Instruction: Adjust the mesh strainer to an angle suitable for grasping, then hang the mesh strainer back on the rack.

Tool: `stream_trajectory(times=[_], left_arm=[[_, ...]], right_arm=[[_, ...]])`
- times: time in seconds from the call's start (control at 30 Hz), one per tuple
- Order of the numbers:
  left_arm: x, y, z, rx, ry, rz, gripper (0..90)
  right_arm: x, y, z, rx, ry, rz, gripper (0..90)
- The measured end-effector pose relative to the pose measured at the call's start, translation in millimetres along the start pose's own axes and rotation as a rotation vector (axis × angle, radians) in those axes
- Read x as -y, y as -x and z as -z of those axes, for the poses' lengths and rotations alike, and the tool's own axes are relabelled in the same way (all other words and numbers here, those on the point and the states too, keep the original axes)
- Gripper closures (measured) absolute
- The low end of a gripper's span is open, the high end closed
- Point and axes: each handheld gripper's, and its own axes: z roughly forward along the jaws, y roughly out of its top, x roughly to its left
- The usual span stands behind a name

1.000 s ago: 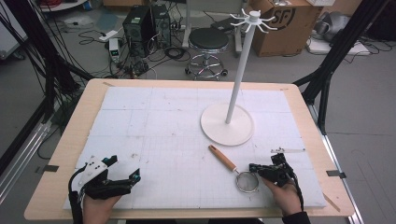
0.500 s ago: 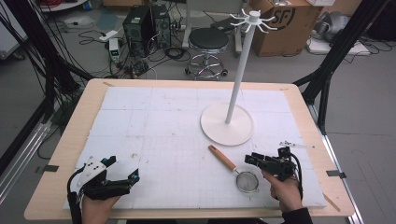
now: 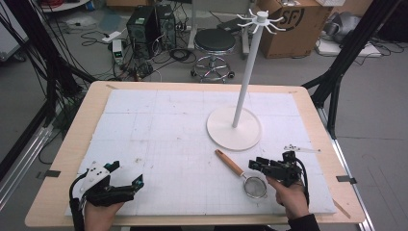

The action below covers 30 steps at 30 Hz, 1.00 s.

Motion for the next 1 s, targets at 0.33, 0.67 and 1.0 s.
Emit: stream_trajectory(times=[0.33,0.67,1.0], left_arm=[[-0.5,1.0,-0.3,0.002,0.0,-0.003,1.7],[-0.5,0.2,0.3,0.003,0.001,-0.001,1.7],[-0.4,0.5,0.0,0.004,0.001,0.001,1.7]], right_arm=[[-1.7,-8.7,-24.6,0.022,-0.085,0.031,42.1],[0.0,-10.0,-40.1,0.043,-0.167,0.048,46.7],[1.8,-17.9,-53.6,0.1,-0.247,0.108,48.2]])
